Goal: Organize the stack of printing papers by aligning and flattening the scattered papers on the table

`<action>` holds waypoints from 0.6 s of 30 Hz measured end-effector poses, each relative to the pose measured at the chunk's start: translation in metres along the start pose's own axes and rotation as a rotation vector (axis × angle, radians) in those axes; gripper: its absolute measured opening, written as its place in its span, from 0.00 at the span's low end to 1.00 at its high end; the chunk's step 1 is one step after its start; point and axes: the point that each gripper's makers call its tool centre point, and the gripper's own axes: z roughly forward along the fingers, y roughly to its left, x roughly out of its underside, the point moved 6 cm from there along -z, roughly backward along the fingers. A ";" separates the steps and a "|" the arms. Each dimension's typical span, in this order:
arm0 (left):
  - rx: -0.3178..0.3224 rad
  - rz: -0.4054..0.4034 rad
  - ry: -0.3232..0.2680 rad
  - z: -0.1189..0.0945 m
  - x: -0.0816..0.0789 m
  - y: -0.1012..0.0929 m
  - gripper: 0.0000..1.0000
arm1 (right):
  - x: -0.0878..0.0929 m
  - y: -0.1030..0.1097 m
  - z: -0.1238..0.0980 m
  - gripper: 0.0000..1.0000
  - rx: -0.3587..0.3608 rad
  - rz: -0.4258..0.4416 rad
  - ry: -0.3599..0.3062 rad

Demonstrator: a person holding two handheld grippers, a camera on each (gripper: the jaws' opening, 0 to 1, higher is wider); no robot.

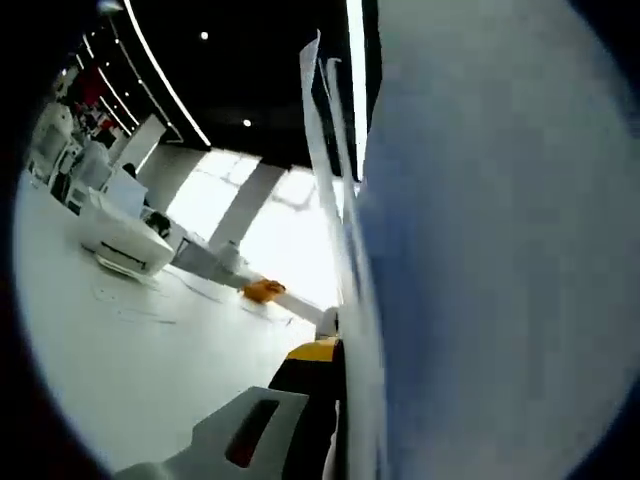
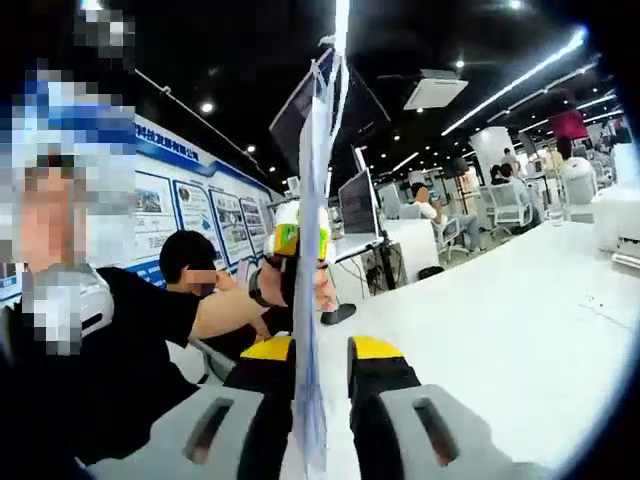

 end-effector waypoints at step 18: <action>-0.129 0.447 -0.063 0.014 -0.022 0.017 0.26 | 0.001 -0.023 -0.015 0.21 0.251 -0.271 -0.091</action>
